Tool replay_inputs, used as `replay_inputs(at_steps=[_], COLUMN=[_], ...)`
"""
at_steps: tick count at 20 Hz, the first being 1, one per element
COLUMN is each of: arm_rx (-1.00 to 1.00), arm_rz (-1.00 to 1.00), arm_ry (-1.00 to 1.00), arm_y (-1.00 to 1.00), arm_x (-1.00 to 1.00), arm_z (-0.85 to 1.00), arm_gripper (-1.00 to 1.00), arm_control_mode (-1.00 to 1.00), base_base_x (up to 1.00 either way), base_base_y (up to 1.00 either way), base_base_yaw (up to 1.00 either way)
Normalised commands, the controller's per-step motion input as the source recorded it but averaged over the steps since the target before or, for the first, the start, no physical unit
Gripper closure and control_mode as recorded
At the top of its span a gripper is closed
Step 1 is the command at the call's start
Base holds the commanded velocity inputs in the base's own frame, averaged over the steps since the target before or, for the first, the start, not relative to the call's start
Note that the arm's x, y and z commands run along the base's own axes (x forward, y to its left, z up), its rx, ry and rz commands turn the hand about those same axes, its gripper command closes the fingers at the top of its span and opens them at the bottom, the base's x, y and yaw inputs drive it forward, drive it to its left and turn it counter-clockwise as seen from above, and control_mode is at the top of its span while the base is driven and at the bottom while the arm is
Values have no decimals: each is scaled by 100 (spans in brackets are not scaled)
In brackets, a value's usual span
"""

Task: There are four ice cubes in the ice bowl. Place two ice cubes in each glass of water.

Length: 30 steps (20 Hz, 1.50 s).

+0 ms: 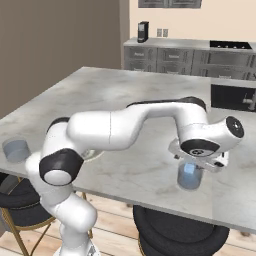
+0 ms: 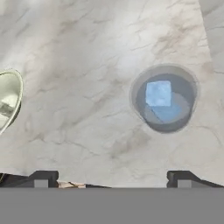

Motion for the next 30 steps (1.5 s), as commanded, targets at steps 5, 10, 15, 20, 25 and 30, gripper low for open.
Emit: replay_inputs(at_steps=[5, 10, 15, 20, 25, 30], arm_rx=[-28, -24, -20, -16, -8, 0], arm_rz=[58, 44, 42, 48, 14, 5], arm_ry=[6, 2, 1, -2, -17, -23], arm_y=[100, 100, 100, 100, 100, 100], arm_x=[-40, -9, 0, 3, 16, 24], arm_z=[11, 0, 9, 24, 49, 19], arm_gripper=[-100, -100, -100, -100, -100, -100], arm_control_mode=[-100, -100, -100, -100, -100, -100], base_base_x=[0, 0, 0, 0, 0, 0], base_base_y=[0, 0, 0, 0, 0, 0], base_base_yaw=[0, 0, 0, 0, 0, 0])
